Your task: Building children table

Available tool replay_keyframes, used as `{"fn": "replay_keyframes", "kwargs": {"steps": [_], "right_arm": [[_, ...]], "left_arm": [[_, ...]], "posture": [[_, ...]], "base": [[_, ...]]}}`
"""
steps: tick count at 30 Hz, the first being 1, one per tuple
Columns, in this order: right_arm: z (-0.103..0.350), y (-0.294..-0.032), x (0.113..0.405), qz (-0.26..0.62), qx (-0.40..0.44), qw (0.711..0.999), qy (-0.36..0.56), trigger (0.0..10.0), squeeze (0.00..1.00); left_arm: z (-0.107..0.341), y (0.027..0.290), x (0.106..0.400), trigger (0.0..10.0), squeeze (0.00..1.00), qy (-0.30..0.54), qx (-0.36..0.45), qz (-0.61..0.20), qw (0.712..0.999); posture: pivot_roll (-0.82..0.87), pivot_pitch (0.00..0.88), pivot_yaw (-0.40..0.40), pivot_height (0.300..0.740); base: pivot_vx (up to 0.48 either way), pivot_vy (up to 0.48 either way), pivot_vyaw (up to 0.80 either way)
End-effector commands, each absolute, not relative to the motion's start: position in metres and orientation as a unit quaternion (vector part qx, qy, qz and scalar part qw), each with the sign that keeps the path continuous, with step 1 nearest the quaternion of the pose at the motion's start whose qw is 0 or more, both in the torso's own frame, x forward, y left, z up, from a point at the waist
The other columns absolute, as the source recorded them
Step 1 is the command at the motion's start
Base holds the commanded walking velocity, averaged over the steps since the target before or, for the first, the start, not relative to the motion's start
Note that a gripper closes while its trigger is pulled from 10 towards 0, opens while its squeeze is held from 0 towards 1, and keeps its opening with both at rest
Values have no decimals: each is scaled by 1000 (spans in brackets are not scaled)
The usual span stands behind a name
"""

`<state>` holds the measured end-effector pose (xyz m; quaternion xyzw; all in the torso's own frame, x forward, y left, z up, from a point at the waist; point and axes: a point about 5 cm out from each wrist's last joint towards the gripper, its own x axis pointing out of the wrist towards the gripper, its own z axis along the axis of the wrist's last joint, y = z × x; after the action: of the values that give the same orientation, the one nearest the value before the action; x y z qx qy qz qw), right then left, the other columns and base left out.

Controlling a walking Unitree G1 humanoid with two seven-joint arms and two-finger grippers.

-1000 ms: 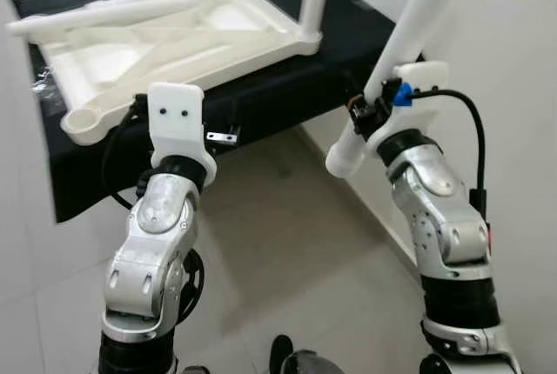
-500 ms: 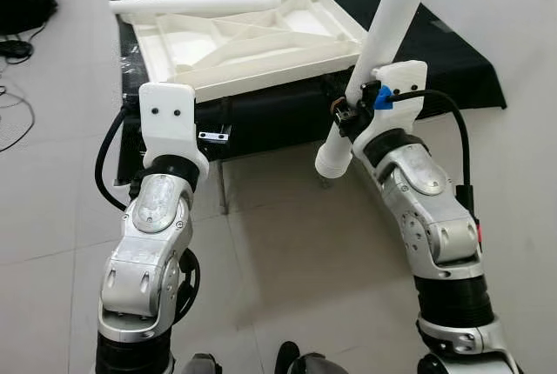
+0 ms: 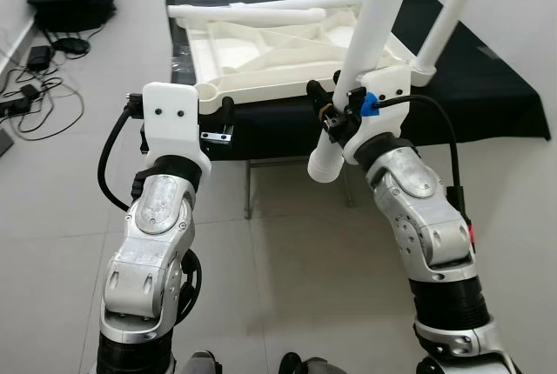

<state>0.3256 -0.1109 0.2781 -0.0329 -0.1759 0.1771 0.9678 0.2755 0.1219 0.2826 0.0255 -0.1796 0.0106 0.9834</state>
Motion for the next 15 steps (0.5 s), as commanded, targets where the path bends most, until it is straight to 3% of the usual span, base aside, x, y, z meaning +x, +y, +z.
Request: {"fn": "replay_keyframes", "kwargs": {"steps": [1,5,15], "right_arm": [[281,-112,322,177,-38,964,-194,10000,0],[281,-112,324,179,-29,964,-197,10000,0],[285,-115,329,168,-16,965,-200,10000,0]], "left_arm": [[287,123,275,10000,0,-194,32,14,980],[287,125,276,10000,0,-198,35,19,979],[290,128,279,10000,0,-208,37,23,977]], "posture": [[-21,151,-104,740],[-18,136,-104,740],[-19,108,-106,740]], "base": [[311,0,800],[334,0,800],[469,0,0]]}}
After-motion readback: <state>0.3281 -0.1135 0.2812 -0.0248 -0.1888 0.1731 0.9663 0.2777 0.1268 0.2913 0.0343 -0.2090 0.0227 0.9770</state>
